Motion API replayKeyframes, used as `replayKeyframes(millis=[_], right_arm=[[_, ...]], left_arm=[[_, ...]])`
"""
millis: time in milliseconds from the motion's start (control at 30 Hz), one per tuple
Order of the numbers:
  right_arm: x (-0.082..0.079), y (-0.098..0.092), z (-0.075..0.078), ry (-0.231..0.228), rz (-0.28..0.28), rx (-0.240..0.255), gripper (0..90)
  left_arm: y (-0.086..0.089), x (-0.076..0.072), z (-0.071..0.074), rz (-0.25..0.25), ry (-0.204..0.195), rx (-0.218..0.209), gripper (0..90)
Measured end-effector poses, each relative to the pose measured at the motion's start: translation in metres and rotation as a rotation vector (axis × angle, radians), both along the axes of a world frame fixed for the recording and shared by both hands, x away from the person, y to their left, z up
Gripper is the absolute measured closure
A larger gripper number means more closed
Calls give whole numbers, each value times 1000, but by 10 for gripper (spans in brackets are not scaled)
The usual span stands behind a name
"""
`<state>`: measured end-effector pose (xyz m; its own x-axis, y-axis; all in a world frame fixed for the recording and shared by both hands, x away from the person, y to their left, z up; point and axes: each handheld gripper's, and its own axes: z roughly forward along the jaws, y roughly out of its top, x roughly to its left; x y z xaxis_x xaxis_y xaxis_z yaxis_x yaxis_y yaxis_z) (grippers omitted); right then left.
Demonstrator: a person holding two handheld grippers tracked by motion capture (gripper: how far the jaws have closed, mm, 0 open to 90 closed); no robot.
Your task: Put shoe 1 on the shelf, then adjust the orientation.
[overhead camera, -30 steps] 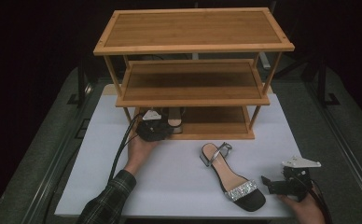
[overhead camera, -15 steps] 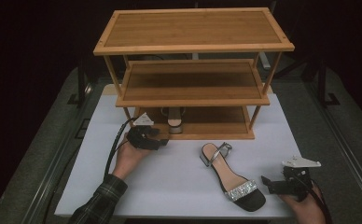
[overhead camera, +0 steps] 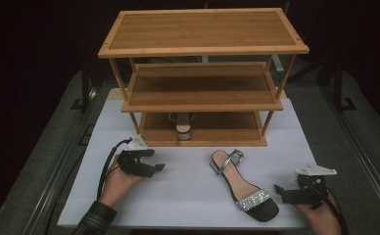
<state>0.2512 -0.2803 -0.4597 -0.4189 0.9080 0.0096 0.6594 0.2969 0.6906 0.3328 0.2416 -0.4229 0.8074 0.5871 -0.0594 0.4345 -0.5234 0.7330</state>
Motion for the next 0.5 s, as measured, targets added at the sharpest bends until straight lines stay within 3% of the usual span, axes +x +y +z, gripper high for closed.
replayKeyframes(millis=[267,300,367,400,500], right_arm=[[-1,2,2,17,-19,-6,19],[-1,2,4,28,-21,-8,62],[-3,2,11,45,-11,-3,271],[-5,1,16,49,3,32,368],[-13,1,25,24,45,73,609]], left_arm=[[17,-21,-11,3,37,29,152],[19,-24,-12,-1,38,35,150],[25,-30,-15,1,41,39,142],[28,-32,-16,6,45,36,142],[35,-37,-21,20,42,36,145]])
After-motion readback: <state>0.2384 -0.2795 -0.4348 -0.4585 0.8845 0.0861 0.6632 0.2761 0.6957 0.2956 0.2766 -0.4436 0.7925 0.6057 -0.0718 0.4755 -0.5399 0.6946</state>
